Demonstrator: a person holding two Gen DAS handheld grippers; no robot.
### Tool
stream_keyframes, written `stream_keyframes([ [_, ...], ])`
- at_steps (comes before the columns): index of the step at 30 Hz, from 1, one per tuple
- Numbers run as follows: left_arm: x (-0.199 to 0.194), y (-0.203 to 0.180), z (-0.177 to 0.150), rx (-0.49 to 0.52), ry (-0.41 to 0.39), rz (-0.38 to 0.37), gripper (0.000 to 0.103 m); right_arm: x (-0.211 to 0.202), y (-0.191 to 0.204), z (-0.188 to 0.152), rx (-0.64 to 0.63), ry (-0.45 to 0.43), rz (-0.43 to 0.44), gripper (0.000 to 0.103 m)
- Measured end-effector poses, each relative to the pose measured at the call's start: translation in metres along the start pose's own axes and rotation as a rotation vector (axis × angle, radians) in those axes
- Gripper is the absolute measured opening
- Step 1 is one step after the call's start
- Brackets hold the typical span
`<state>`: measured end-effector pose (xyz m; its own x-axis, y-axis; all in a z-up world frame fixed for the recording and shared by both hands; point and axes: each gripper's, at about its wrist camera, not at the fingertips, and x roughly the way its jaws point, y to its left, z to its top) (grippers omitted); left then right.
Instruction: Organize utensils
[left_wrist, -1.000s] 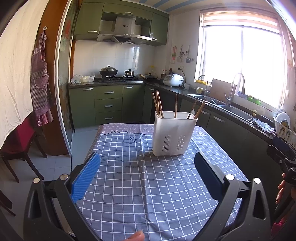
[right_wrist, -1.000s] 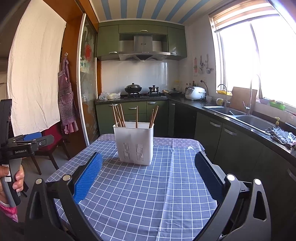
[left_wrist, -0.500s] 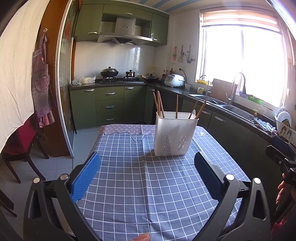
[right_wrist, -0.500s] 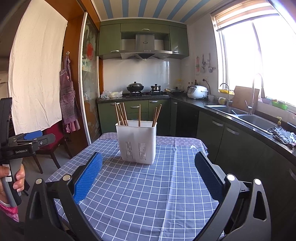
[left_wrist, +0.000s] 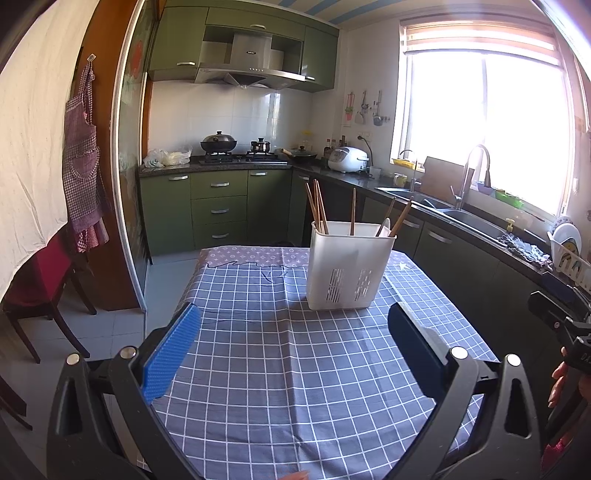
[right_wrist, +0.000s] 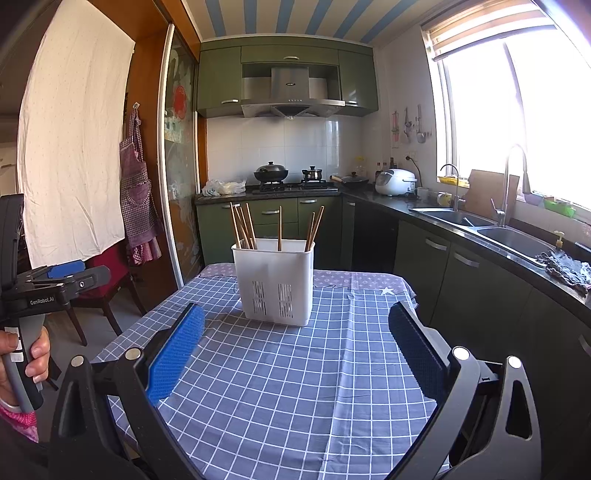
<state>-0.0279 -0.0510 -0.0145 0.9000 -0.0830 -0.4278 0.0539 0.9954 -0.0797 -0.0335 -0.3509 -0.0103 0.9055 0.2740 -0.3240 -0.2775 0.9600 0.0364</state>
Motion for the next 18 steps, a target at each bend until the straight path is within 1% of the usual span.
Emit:
stream_keyframes([
  [13, 0.0025, -0.0061, -0.0016, 0.026, 0.007, 0.031, 0.096, 0.0044, -0.0020, -0.0016, 0.005, 0.009, 0.008, 0.098],
  [18, 0.0018, -0.0076, -0.0009, 0.031, 0.006, 0.027, 0.096, 0.0061, -0.0007, -0.0034, 0.004, 0.013, 0.010, 0.098],
])
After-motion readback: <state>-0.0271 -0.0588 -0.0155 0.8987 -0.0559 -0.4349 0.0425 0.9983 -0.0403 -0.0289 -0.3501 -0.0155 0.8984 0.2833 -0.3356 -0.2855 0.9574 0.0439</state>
